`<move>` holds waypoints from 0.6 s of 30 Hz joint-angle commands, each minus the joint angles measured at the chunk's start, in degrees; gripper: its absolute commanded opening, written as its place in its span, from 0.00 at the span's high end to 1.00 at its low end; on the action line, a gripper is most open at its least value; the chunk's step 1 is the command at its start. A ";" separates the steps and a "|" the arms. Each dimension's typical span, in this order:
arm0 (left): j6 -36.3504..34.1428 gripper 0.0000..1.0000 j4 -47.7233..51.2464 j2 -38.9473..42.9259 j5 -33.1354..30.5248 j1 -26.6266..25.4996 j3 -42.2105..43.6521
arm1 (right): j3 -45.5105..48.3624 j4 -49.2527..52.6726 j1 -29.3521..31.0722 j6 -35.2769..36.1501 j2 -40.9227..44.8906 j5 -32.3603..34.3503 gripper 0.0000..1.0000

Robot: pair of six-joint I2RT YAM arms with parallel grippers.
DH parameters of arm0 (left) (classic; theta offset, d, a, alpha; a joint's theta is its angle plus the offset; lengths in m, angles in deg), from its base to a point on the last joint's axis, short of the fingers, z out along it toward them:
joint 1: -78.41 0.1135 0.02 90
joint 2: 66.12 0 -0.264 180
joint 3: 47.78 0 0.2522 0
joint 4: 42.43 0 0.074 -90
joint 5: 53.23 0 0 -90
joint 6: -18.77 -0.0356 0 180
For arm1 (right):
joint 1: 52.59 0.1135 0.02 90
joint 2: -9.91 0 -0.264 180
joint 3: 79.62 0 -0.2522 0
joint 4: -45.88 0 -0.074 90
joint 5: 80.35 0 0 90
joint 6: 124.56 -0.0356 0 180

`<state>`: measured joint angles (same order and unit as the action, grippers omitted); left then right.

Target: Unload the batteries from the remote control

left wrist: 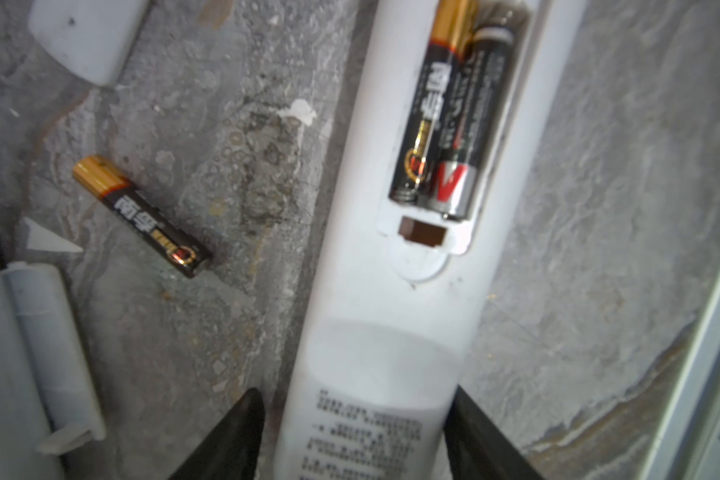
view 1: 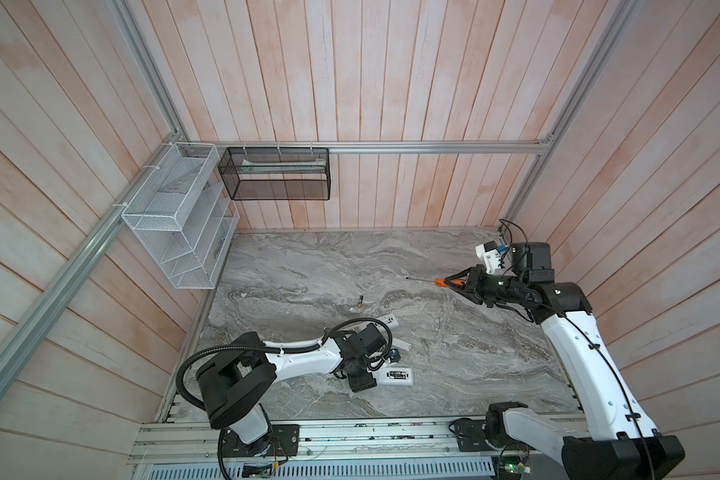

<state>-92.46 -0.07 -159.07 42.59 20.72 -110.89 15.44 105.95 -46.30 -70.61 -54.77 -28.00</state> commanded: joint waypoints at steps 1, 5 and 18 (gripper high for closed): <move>-1.79 0.31 1.35 0.54 0.83 0.13 3.28 | -0.44 0.09 -0.21 0.23 0.79 -1.29 0.84; -2.79 0.31 0.28 1.95 1.66 0.18 5.69 | -0.80 1.28 -0.21 0.59 0.74 -1.40 0.84; -4.21 0.52 0.45 2.18 3.13 0.20 5.99 | -5.20 15.77 0.11 6.39 -3.13 0.05 0.84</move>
<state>-95.85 -2.62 -156.12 44.69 20.76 -107.06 12.71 114.10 -46.30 -68.08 -56.52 -27.91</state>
